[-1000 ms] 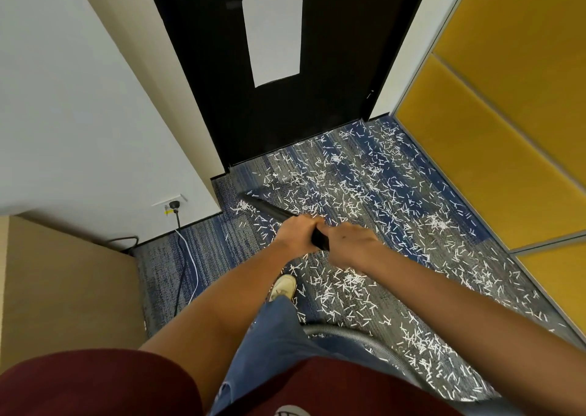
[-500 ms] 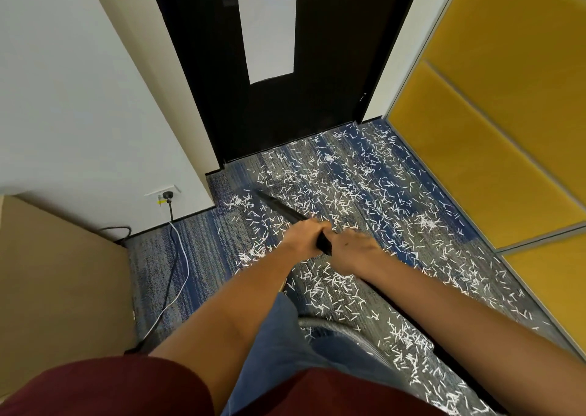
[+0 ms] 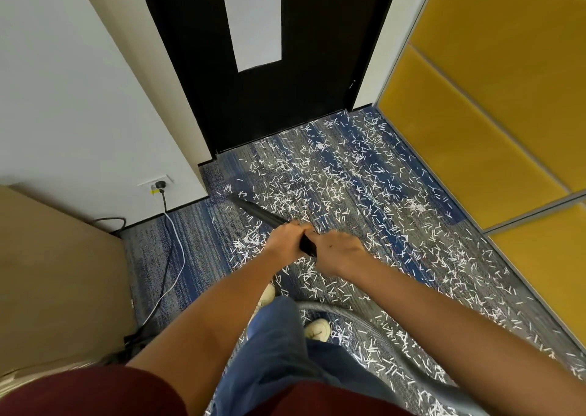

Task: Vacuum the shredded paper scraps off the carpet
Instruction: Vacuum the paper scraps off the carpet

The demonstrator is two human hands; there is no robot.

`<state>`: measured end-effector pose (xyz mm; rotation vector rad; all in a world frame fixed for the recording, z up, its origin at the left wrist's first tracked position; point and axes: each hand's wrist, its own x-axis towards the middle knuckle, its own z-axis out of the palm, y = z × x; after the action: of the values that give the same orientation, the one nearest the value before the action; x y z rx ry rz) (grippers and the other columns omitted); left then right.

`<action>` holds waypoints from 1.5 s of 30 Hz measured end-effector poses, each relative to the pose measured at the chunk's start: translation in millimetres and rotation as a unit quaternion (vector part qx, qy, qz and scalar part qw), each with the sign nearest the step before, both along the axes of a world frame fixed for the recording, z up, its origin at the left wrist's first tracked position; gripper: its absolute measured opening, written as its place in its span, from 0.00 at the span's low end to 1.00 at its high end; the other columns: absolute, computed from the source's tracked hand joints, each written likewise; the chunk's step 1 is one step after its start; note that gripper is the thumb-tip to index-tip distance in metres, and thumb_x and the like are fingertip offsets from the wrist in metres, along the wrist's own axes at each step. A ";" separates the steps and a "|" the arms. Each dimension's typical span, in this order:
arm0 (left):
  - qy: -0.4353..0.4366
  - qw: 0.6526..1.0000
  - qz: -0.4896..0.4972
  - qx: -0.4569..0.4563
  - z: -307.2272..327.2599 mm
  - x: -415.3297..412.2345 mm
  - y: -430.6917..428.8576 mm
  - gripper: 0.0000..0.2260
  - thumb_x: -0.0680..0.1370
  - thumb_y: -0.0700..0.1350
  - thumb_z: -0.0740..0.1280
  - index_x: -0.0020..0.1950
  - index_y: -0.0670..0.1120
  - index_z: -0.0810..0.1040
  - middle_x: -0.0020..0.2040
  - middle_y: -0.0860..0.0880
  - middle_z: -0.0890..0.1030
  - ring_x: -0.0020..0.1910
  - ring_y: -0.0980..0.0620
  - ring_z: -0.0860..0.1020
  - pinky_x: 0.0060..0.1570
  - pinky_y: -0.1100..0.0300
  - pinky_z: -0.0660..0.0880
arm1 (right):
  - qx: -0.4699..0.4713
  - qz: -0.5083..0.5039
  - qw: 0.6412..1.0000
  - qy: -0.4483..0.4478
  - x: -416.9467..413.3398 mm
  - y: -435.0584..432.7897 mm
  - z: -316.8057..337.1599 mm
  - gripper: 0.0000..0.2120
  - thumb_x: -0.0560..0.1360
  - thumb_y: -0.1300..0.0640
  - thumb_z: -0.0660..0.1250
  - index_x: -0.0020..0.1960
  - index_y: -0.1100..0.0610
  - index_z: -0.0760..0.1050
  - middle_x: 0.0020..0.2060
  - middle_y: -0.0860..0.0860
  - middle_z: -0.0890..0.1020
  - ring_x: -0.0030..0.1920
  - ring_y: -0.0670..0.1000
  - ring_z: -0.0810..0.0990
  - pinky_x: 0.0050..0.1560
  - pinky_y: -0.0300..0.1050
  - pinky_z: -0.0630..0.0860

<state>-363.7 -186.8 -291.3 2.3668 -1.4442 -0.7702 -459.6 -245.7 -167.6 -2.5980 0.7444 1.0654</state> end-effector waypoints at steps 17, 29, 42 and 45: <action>-0.001 1.000 0.018 0.008 7.2 55.4 34.3 0.14 0.74 0.39 0.68 0.59 0.47 0.75 0.56 0.48 0.77 0.52 0.46 0.79 0.53 0.52 0.77 | 0.007 -0.005 1.000 -0.012 56.6 36.1 -3.3 0.31 0.78 0.61 0.61 0.76 0.50 0.53 0.54 0.55 0.74 0.47 0.53 0.73 0.53 0.49 0.78; 0.037 0.998 0.036 -0.030 1.6 83.9 43.0 0.13 0.74 0.39 0.67 0.57 0.49 0.76 0.54 0.49 0.78 0.51 0.48 0.79 0.52 0.55 0.77 | -0.030 -0.015 0.999 0.025 91.3 45.9 4.7 0.33 0.78 0.63 0.60 0.76 0.46 0.51 0.52 0.54 0.73 0.49 0.53 0.75 0.53 0.48 0.78; 0.062 0.998 -0.010 -0.011 12.8 72.9 23.6 0.14 0.74 0.40 0.67 0.59 0.48 0.76 0.54 0.48 0.77 0.51 0.47 0.78 0.53 0.50 0.78 | -0.037 -0.062 0.997 0.030 78.7 43.0 7.1 0.32 0.77 0.62 0.60 0.77 0.50 0.50 0.53 0.54 0.73 0.47 0.52 0.74 0.54 0.50 0.78; 0.055 0.998 -0.022 -0.007 10.7 71.7 22.1 0.12 0.75 0.39 0.66 0.59 0.47 0.75 0.54 0.47 0.76 0.50 0.46 0.78 0.53 0.51 0.78 | -0.033 -0.071 0.997 0.028 76.3 45.8 6.5 0.31 0.78 0.63 0.59 0.77 0.52 0.51 0.54 0.56 0.72 0.48 0.53 0.74 0.56 0.51 0.78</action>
<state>-292.0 -164.7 -280.6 2.2507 -1.4565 -0.8851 -383.3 -199.8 -161.2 -2.5326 0.9773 1.0916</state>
